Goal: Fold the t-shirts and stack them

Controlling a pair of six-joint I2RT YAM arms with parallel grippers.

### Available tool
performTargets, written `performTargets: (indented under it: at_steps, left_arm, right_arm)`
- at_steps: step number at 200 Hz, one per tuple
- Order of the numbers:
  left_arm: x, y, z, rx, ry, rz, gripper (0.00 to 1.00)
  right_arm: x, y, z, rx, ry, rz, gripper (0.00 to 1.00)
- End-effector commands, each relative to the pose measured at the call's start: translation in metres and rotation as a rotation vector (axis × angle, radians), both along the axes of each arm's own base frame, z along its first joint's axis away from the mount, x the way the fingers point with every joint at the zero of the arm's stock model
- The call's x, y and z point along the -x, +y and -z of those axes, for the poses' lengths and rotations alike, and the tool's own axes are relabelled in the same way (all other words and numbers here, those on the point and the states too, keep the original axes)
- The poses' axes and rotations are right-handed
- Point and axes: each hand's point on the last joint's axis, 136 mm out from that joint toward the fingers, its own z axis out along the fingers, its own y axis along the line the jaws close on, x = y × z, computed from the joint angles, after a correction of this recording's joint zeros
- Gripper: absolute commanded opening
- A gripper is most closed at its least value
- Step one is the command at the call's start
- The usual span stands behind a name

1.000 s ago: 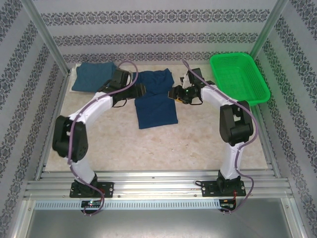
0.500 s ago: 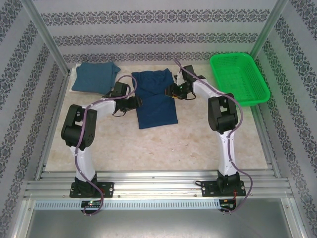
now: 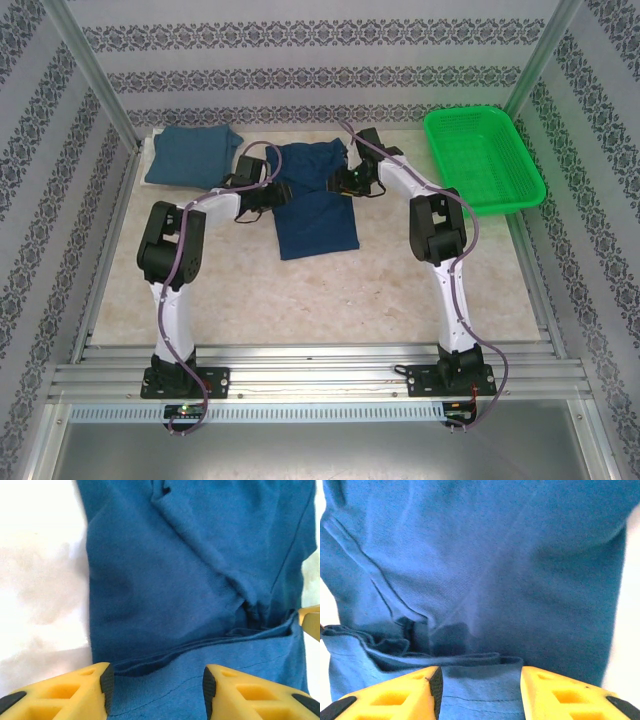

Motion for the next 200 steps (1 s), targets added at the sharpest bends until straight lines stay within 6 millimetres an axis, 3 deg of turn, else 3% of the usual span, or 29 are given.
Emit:
performTargets:
  at_steps: [1,35,75,88,103,119,127,134,143,157,177,200]
  left_arm:
    - [-0.003,0.001,0.005,-0.01,0.012,0.009,0.52]
    - [0.001,0.004,0.007,-0.039,0.028,0.011,0.52]
    - [0.003,0.007,0.012,-0.063,0.049,0.006,0.47]
    - [0.002,0.006,0.013,-0.06,0.051,0.011,0.38]
    - [0.003,0.005,0.016,-0.065,0.065,0.023,0.28]
    - [0.003,0.005,0.006,-0.063,0.046,0.024,0.2]
    - [0.004,0.007,-0.003,-0.062,0.029,0.018,0.26]
    - [0.006,0.01,-0.013,-0.068,0.013,0.007,0.38]
    - [0.01,0.017,-0.025,-0.089,-0.007,-0.019,0.52]
    - [0.018,0.029,-0.037,-0.126,-0.027,-0.058,0.64]
    - [0.023,0.031,-0.03,-0.158,0.022,-0.042,0.67]
    - [0.019,0.022,-0.012,-0.109,0.04,-0.03,0.67]
  right_arm:
    - [0.0,-0.007,-0.004,0.076,-0.028,-0.021,0.47]
    - [0.005,-0.007,-0.009,0.124,-0.055,-0.049,0.49]
    - [0.005,0.007,0.002,0.091,-0.027,-0.068,0.46]
    - [0.003,0.012,0.001,0.071,-0.036,-0.07,0.41]
    - [0.002,0.014,-0.001,0.062,-0.032,-0.071,0.28]
    - [0.001,0.014,-0.004,0.055,-0.038,-0.071,0.19]
    - [0.001,0.012,-0.004,0.061,-0.037,-0.068,0.13]
    - [0.0,0.01,-0.004,0.062,-0.034,-0.064,0.09]
    - [0.0,0.008,-0.005,0.062,-0.033,-0.058,0.08]
    - [0.0,0.005,-0.008,0.058,-0.044,-0.052,0.07]
    - [-0.001,0.002,-0.011,0.058,-0.051,-0.043,0.1]
    - [0.0,0.002,-0.01,0.06,-0.049,-0.049,0.3]
